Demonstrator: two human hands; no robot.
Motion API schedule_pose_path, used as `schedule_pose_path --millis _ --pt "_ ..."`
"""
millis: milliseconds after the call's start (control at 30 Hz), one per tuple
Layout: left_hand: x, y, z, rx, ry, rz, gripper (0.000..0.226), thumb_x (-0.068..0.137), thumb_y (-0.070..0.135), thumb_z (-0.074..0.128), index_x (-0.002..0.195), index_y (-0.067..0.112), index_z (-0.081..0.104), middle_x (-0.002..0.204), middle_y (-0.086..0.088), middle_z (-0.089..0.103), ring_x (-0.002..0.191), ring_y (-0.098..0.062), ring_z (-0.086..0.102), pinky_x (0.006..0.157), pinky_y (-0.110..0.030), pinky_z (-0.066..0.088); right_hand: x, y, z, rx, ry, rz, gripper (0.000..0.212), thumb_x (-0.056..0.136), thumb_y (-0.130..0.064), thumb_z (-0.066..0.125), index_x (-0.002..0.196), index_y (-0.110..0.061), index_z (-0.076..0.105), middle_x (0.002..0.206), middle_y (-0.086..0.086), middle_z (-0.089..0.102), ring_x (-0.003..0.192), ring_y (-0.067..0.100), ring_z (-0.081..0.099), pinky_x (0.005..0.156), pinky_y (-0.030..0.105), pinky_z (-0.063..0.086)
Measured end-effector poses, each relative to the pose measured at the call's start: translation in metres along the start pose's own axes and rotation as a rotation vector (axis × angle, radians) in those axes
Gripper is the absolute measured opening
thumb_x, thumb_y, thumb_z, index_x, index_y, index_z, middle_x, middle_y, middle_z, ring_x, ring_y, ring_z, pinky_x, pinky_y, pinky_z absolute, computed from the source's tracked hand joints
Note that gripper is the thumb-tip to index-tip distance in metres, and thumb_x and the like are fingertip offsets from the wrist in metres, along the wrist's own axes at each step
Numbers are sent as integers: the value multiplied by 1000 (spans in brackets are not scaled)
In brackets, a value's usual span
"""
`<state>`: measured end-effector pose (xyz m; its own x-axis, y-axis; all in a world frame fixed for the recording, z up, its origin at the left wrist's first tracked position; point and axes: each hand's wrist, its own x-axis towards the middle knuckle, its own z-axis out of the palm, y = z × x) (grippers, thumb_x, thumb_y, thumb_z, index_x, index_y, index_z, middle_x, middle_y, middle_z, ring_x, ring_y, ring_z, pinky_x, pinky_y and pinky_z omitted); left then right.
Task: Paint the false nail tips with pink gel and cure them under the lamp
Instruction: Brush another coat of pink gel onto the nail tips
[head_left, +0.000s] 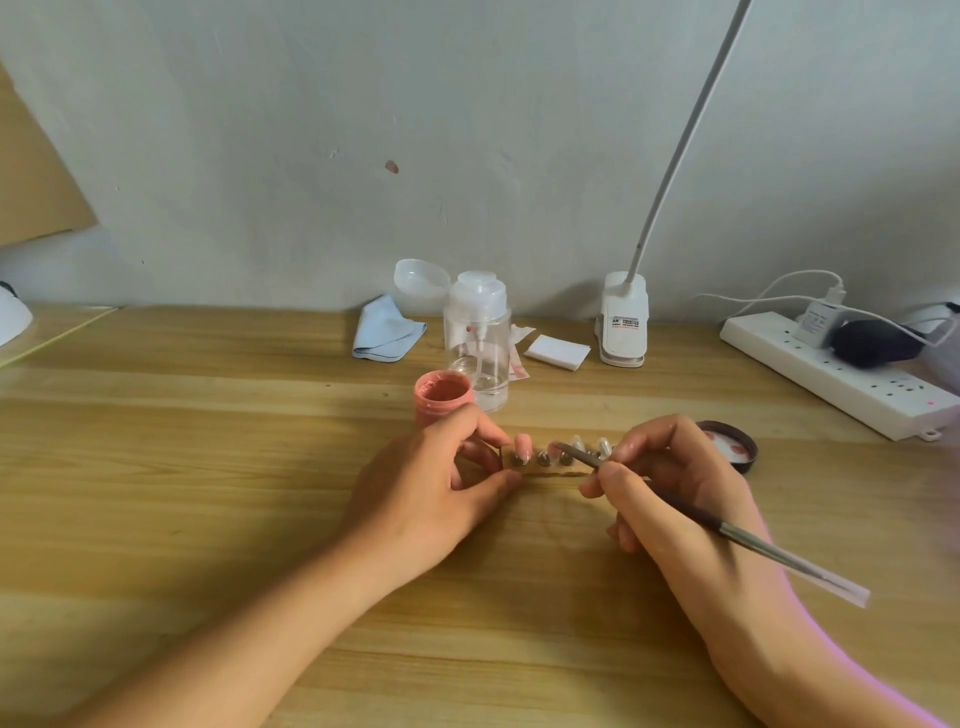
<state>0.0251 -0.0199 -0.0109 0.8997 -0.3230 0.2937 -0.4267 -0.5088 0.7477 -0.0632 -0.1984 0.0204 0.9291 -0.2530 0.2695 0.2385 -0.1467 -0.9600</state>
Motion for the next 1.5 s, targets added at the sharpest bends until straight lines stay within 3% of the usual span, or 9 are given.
schedule_pose_path --millis 400,633,933,1133,1333,1433,1500 --pt "0 1 0 13 3 -10 23 79 38 77 95 40 61 81 25 65 45 -1 43 57 -25 36 0 1 0 -73 -19 -8 8 82 -12 66 85 -12 58 80 12 70 56 16 49 62 41 42" --pt "0 0 -1 17 0 -6 22 79 39 77 95 39 62 77 21 65 47 -2 44 60 -30 43 1 0 -1 -39 -13 16 9 80 -10 65 83 -7 57 78 17 69 56 17 47 63 52 46" --pt "0 1 -1 23 6 9 21 80 37 78 94 38 62 77 19 67 46 -1 44 58 -28 41 1 3 -2 -3 -14 21 9 81 -6 63 84 -6 55 74 8 71 57 18 45 62 42 41" --pt "-1 2 -1 30 11 3 22 80 38 77 95 38 62 80 18 68 46 -2 44 57 -28 40 2 3 -1 20 16 35 7 83 -5 62 82 -6 56 73 14 70 52 12 49 60 42 43" --pt "0 3 -1 14 10 11 20 80 36 77 94 39 63 83 26 65 44 -1 44 56 -24 34 3 3 -2 -15 24 31 8 85 -4 62 82 -8 57 73 14 70 54 14 50 62 54 49" --pt "-1 5 -1 17 16 23 20 80 37 77 94 39 63 82 28 65 45 -1 44 56 -24 35 3 5 -3 9 68 -12 8 89 -3 61 85 -8 56 75 12 71 54 13 56 63 49 52" --pt "-2 7 -2 35 45 46 20 78 37 77 92 39 63 84 29 65 47 1 48 56 -23 37 1 4 -4 -34 104 -161 4 98 -16 55 95 -16 58 84 5 73 60 15 63 67 40 56"
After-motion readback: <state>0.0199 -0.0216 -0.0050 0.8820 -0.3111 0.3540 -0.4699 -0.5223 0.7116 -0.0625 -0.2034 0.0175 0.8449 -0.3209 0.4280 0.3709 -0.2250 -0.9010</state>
